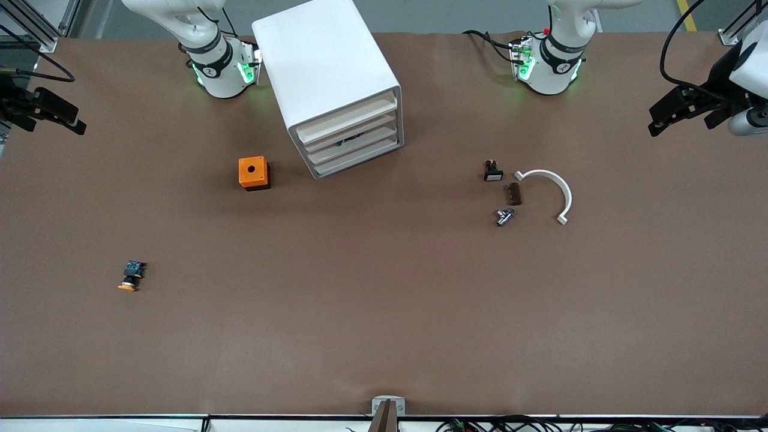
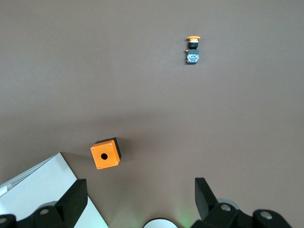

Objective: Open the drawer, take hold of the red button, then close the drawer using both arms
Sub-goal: 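Move the left gripper toward the white cabinet's drawer handle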

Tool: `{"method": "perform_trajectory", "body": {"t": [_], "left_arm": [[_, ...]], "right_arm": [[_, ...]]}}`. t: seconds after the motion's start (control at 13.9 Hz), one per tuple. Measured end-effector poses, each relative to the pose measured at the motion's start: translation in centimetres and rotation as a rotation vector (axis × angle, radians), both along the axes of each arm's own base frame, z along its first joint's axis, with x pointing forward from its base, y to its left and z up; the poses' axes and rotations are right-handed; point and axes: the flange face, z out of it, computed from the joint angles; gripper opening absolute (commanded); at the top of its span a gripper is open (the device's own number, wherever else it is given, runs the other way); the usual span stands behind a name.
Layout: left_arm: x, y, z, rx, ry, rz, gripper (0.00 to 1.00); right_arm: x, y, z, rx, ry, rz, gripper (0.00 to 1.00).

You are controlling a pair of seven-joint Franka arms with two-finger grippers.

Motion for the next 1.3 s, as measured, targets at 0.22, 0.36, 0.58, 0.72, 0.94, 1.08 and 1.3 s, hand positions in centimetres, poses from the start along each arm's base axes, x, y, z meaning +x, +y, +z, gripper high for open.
{"method": "perform_trajectory", "body": {"t": [0.22, 0.36, 0.58, 0.72, 0.94, 1.08, 1.3], "left_arm": [[0.0, 0.0, 0.0, 0.000, -0.001, 0.000, 1.00], [0.0, 0.0, 0.0, 0.000, 0.000, -0.002, 1.00], [1.0, -0.8, -1.8, 0.002, 0.039, -0.030, 1.00], [2.4, -2.5, -4.8, 0.004, 0.096, -0.060, 1.00], [4.5, -6.0, -10.3, 0.014, 0.186, -0.054, 1.00], [5.6, -9.2, -14.0, 0.024, 0.219, -0.022, 1.00], [7.1, -14.7, -21.0, 0.037, 0.253, 0.004, 1.00]], "right_arm": [[0.0, 0.1, 0.0, 0.000, -0.001, 0.001, 1.00], [0.0, 0.1, 0.0, 0.000, -0.001, 0.002, 1.00], [0.0, 0.1, 0.0, 0.000, -0.001, 0.002, 1.00], [0.0, 0.1, 0.0, 0.000, -0.001, 0.002, 1.00], [0.0, 0.2, 0.0, -0.001, -0.002, 0.004, 1.00], [0.0, 0.4, 0.0, -0.001, -0.002, 0.007, 1.00], [0.0, 0.4, 0.0, -0.001, -0.002, 0.008, 1.00]]}}
